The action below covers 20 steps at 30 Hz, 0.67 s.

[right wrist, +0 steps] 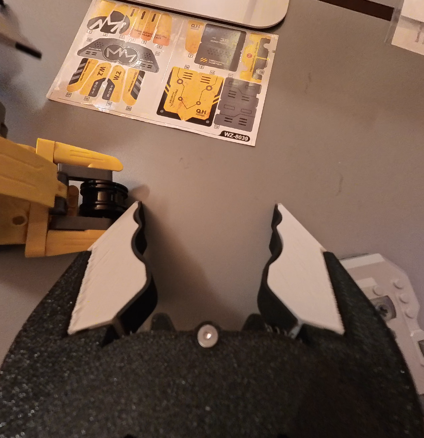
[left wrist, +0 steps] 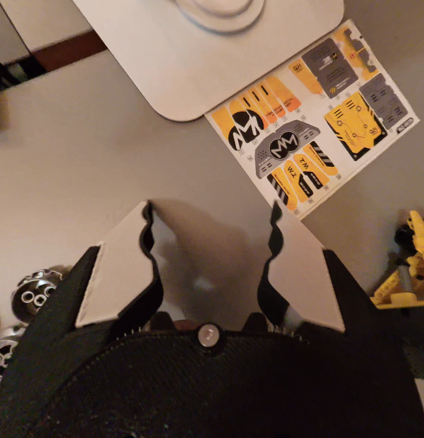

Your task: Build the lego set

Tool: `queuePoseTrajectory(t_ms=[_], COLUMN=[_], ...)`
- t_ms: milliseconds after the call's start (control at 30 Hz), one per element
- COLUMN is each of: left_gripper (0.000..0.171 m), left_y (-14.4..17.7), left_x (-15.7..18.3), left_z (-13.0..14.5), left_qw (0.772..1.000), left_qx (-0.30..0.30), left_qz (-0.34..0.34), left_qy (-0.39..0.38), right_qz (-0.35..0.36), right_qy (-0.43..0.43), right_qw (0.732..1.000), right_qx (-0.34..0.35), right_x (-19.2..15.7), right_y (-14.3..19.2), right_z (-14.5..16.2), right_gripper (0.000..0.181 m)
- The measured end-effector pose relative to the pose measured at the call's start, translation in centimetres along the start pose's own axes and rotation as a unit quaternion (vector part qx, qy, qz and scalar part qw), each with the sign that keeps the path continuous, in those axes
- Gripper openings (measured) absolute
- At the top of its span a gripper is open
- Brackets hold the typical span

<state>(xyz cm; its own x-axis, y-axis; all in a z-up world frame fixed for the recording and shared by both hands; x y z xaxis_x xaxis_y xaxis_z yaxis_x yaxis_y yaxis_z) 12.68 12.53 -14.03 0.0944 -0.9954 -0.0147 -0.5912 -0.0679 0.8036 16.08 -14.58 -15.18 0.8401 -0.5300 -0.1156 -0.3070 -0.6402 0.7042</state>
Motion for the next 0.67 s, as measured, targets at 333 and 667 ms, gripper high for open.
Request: queuePoseTrajectory(t_ms=[333,667], left_gripper=[0.078,0.104], left_y=[-0.4,-0.8], left_x=[0.7,1.5], left_z=[0.6,0.9], left_qw=[0.998,0.986], left_qx=[-0.003,0.071], left_qz=[-0.067,-0.150], left_qy=[-0.015,0.026], right_qz=[0.000,0.000], right_qy=[0.000,0.000], right_qw=[1.000,1.000], right_qx=[0.000,0.000], right_x=[0.0,0.0], right_y=[0.0,0.0], right_z=[0.0,0.0], right_gripper=[0.107,0.107])
Point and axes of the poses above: each gripper's, where its closed fingertips meet, y back along the fingers, z out of its underside, x = y × z across the jaws, the point moved 6 cm from there along y, back along the fingers, and after that the axes turned 11 degrees about -z, right-handed, at the moved point
